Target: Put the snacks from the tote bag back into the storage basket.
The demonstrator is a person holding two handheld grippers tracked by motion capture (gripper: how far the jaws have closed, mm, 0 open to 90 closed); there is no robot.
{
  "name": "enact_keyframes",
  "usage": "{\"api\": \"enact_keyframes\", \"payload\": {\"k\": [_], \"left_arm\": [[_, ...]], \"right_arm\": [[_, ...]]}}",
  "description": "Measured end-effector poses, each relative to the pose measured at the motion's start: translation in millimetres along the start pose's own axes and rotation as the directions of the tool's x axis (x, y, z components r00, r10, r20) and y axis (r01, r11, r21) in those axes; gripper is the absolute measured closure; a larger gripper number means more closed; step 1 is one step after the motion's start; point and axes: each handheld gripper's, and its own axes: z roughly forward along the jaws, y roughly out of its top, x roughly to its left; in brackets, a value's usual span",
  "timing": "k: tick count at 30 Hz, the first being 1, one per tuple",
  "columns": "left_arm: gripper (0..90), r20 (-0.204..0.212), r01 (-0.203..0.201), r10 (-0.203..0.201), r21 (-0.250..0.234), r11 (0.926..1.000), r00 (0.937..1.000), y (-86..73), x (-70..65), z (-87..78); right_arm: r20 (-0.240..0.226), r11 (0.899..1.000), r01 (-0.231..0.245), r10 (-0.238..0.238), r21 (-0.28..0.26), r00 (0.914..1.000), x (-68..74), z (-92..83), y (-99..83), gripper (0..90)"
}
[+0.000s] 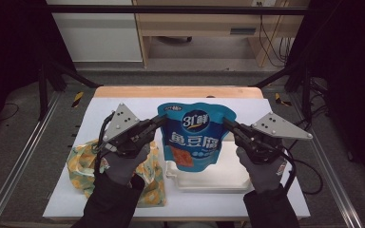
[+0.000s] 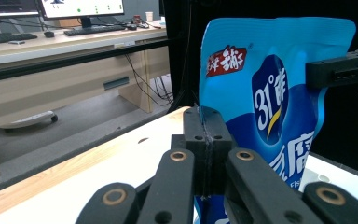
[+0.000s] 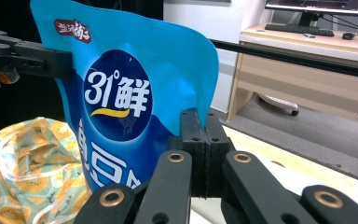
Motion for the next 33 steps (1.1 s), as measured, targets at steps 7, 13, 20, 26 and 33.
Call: {"api": "enact_keyframes", "payload": {"k": [7, 13, 20, 26, 33], "left_arm": [[90.0, 0.012, -0.005, 0.005, 0.015, 0.9999, 0.9999, -4.4, -2.6, 8.0], [90.0, 0.015, -0.011, 0.01, 0.025, 0.9996, 0.9998, -7.0, -4.2, 14.0], [90.0, 0.021, -0.008, 0.007, 0.041, 0.9991, 0.9998, -13.3, -2.9, 18.9], [90.0, 0.023, -0.003, 0.002, 0.053, 0.9986, 0.9997, -20.8, -1.6, 20.8], [90.0, 0.022, 0.001, -0.003, 0.075, 0.9972, 0.9997, -32.7, 0.9, 20.3]], "right_arm": [[0.007, 1.0, -0.006, 0.006, 0.008, 1.0, -6.0, -1.7, -8.3, 90.0], [0.014, 1.0, -0.018, 0.017, 0.012, 0.9998, -10.5, -1.1, -14.6, 90.0], [0.013, 0.999, -0.025, 0.025, 0.024, 0.9996, -12.9, 1.4, -21.7, 90.0], [0.016, 0.999, -0.027, 0.026, 0.039, 0.9995, -13.0, 4.5, -26.6, 90.0], [0.015, 0.997, -0.029, 0.028, 0.065, 0.9995, -8.4, 9.4, -34.5, 90.0]]}}
